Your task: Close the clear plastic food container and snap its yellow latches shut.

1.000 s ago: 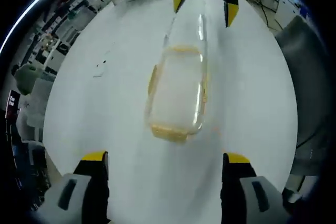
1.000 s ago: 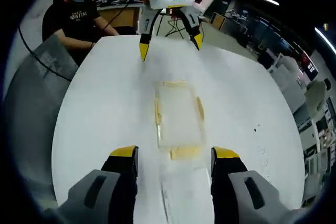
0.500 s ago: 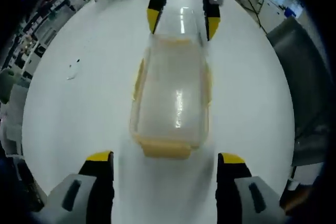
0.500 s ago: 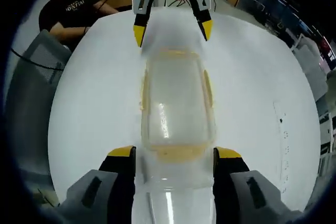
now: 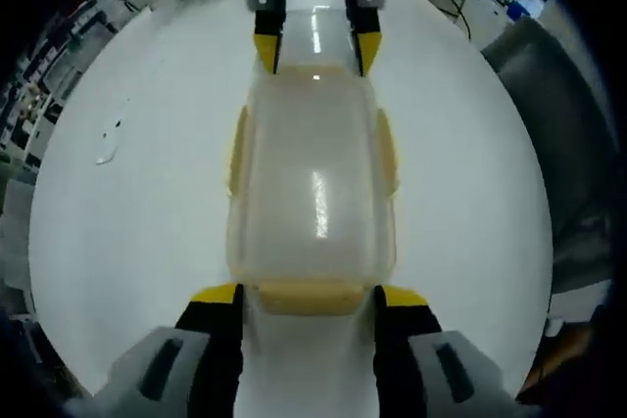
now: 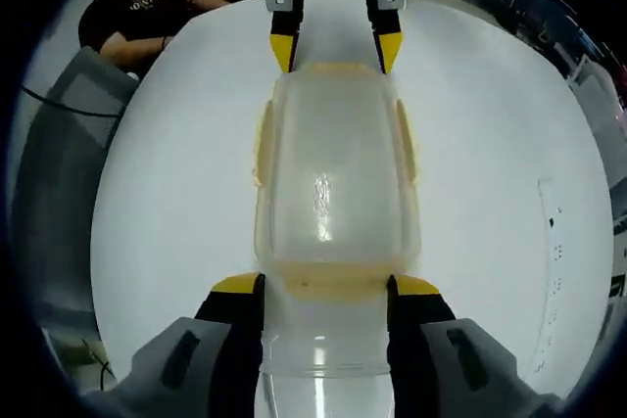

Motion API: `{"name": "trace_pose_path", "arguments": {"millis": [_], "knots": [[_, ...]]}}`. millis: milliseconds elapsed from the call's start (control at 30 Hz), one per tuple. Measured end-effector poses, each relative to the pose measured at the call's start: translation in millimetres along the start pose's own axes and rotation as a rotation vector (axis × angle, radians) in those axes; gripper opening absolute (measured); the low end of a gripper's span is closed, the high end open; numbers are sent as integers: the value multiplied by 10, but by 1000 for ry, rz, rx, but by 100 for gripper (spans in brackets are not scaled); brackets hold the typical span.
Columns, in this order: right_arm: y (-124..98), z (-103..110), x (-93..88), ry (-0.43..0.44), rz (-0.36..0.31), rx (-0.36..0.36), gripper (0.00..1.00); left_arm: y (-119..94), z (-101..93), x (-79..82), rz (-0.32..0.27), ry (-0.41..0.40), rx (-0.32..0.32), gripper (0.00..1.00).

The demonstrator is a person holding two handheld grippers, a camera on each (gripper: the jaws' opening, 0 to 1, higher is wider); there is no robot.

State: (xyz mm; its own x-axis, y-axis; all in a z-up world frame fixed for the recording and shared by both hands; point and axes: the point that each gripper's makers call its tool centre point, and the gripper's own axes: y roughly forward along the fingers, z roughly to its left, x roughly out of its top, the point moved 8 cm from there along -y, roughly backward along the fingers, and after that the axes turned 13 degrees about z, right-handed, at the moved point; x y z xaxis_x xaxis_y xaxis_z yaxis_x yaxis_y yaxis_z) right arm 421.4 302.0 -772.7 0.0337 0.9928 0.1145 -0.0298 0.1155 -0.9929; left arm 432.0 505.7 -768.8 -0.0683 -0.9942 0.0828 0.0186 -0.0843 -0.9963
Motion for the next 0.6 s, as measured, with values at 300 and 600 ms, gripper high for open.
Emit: {"name": "trace_pose_path", "arguments": {"millis": [300,600], "knots": [[7,-69,1,0,7,-36,40,-8,13,22,-4,-36,4,44],[-4,-71,20,-3,29,-38,40,0,131,-29,-6,-43,-1,43]]}}
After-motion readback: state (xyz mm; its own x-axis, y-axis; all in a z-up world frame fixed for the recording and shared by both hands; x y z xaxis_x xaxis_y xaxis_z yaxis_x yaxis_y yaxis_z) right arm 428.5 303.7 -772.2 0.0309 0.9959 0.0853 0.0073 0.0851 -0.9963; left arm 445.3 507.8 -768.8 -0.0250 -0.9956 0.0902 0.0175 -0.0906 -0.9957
